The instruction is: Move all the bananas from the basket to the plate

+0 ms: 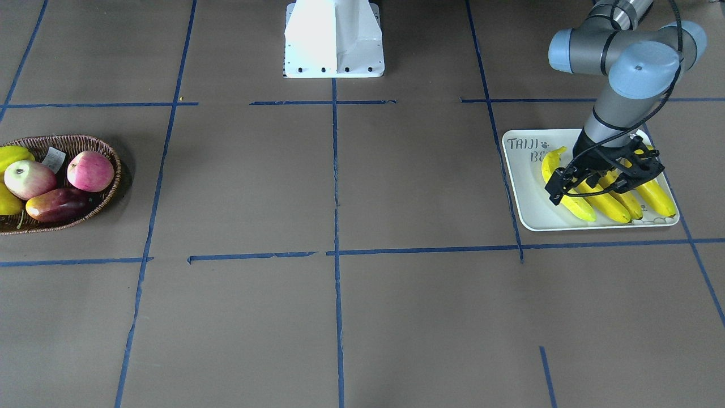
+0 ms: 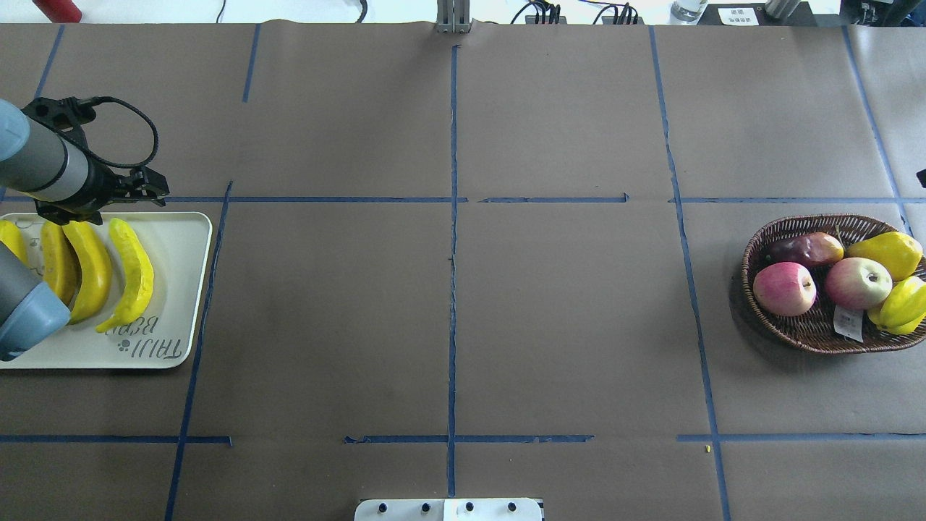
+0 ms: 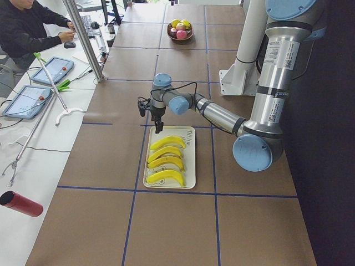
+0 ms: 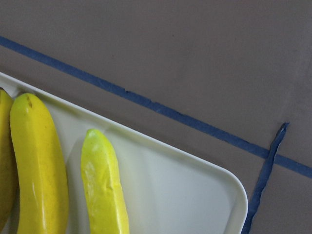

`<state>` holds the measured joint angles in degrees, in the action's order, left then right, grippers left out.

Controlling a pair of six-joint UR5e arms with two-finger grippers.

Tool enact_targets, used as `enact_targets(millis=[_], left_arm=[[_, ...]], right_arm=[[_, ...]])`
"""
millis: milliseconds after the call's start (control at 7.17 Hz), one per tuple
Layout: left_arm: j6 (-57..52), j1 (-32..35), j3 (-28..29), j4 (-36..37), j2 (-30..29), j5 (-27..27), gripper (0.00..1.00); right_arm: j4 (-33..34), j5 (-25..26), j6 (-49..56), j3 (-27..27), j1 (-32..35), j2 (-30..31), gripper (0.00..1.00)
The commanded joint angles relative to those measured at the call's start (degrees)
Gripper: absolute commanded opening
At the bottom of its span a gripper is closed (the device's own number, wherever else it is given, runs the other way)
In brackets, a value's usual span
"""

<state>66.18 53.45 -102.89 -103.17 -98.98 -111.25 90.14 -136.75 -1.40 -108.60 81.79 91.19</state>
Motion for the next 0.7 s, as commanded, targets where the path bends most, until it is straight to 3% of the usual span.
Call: enact_targets(millis=[0, 279, 558], left_arm=[[-20.7, 9.7, 0.0, 5.7, 0.4, -6.5, 1.0], [-46.4, 21.6, 1.1, 14.5, 0.6, -12.3, 1.0], [-70.4, 34.0, 2.1, 26.1, 2.1, -12.4, 1.0]], right_arm=[[-0.1, -0.4, 6.3, 4.5, 3.5, 1.9, 1.0], [-0.1, 0.2, 6.5, 5.2, 3.4, 0.8, 1.0], [-0.1, 0.2, 6.0, 6.9, 3.4, 1.1, 1.0]])
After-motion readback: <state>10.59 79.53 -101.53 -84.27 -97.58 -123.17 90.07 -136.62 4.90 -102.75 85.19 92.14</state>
